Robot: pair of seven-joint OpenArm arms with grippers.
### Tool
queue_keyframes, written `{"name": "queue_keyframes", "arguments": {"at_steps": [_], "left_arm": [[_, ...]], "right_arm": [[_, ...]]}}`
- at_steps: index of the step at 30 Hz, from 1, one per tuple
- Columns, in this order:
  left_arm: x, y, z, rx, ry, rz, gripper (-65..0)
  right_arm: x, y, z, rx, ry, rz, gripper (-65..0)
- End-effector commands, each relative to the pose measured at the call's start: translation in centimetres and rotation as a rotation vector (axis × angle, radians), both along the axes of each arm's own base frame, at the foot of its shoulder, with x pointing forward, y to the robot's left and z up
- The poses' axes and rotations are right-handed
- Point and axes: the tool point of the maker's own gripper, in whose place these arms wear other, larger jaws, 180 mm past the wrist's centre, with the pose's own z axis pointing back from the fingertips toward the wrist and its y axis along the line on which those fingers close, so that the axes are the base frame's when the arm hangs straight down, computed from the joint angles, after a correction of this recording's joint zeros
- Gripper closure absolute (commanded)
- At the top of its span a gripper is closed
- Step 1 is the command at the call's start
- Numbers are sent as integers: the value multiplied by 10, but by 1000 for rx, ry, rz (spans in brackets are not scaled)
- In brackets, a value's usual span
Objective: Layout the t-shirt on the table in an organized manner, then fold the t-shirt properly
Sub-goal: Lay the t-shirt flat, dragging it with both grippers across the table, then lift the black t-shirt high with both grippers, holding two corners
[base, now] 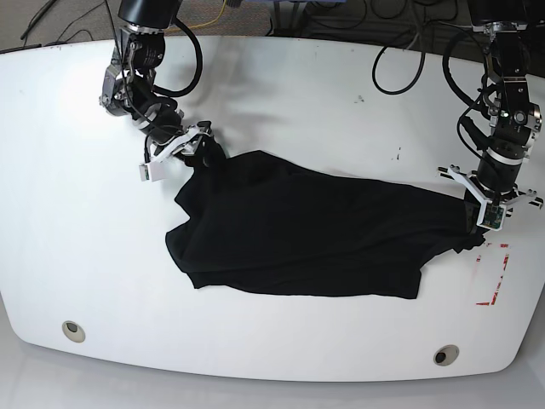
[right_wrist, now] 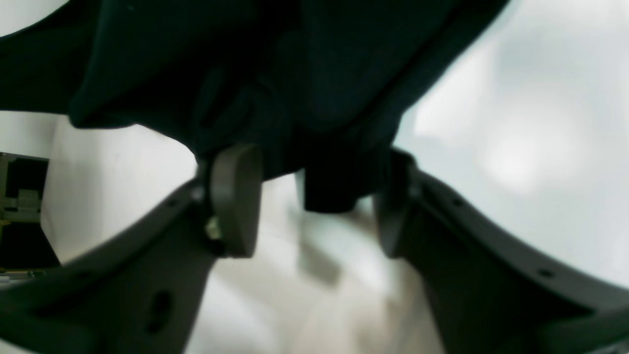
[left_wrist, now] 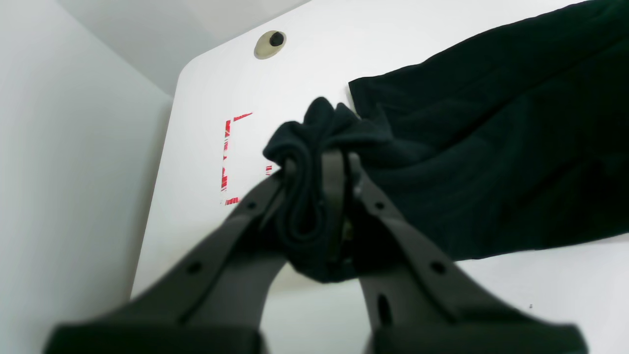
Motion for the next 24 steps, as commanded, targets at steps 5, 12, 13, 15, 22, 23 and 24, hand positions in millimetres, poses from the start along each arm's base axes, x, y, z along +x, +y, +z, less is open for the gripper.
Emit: {"name": "queue_keyframes", "arguments": {"at_steps": [5,12,13,15,22,23,24], "left_arm": [[5,1,19,10,-63,-10,0],[5,1,19,10,-63,-10,0],[5,1,19,10,-63,-10,0],[5,1,18,10,-61,-10,0],[5,1,18,11,-62,-9,0],[5,1,18,11,-62,-9,0],[5,1,18,11,-62,-9,0]], "right_arm": [[-12,-1,-13,-47,74,35,-309],[-4,-1,-9,-49,58,35,-203],[-3,-1,-9,-49,57,35,-185],[0,-1,-9,-46,56,35,-123],[8,-2,-11,-38,61,33,-21],[9,-4,-10,-42,58,33,-13],[10,-6,-9,-49,53,33,0]]}}
